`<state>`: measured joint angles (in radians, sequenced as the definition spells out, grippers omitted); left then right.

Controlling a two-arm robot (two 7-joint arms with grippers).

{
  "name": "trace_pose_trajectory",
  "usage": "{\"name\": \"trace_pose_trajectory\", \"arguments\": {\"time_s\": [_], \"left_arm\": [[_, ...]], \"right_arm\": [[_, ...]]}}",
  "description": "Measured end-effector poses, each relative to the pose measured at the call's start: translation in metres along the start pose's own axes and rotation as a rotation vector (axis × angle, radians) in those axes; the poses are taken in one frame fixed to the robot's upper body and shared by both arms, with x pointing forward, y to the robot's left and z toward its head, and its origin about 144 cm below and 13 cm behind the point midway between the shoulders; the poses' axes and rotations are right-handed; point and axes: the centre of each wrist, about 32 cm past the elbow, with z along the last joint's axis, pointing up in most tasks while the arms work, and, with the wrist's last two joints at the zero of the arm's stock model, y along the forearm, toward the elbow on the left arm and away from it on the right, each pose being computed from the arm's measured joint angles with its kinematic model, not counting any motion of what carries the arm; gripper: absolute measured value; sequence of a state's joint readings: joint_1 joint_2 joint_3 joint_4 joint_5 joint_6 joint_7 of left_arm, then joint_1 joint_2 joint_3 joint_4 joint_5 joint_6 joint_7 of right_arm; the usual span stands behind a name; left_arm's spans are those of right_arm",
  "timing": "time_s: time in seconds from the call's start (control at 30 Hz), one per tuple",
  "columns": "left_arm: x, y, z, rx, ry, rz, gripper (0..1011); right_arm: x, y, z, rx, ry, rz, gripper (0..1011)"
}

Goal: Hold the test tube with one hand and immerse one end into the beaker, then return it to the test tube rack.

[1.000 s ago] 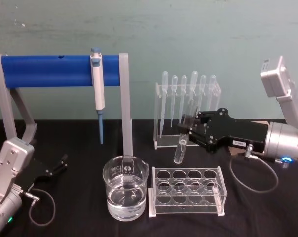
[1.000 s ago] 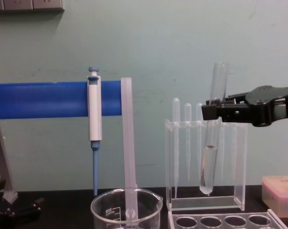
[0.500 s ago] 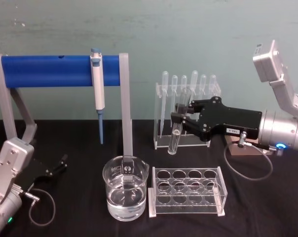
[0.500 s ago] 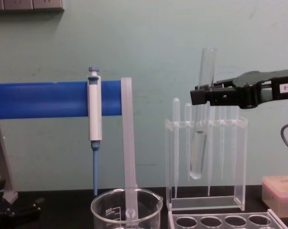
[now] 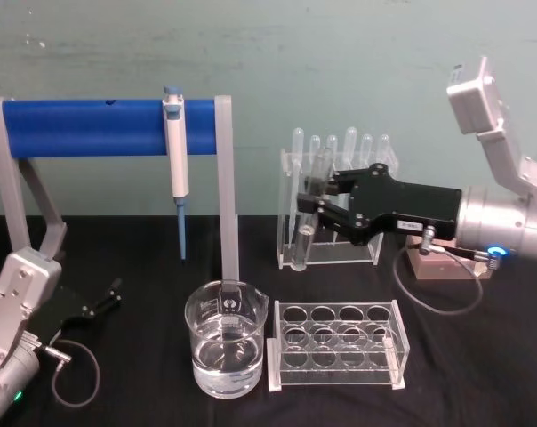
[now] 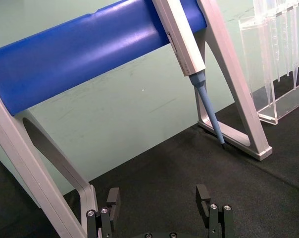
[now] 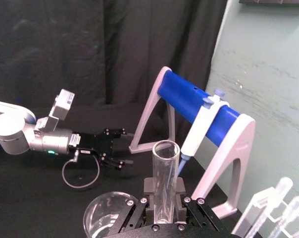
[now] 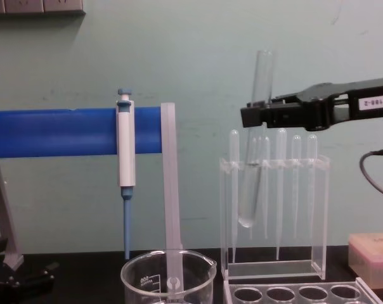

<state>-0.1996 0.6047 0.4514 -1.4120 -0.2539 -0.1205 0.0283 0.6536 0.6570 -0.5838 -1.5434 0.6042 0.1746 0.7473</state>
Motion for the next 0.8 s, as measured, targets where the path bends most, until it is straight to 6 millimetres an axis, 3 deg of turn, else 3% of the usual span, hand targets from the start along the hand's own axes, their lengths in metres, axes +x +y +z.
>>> {"name": "trace_pose_trajectory", "arguments": {"time_s": [0.47,0.8], "left_arm": [[0.0,0.0,0.0,0.0,0.0,0.0,1000],[0.0,0.0,0.0,0.0,0.0,0.0,1000]], "right_arm": [[0.008,0.034,0.013,0.026,-0.033,0.08,238],[0.005,0.066,0.01,0.023,-0.052,0.165,238]]}}
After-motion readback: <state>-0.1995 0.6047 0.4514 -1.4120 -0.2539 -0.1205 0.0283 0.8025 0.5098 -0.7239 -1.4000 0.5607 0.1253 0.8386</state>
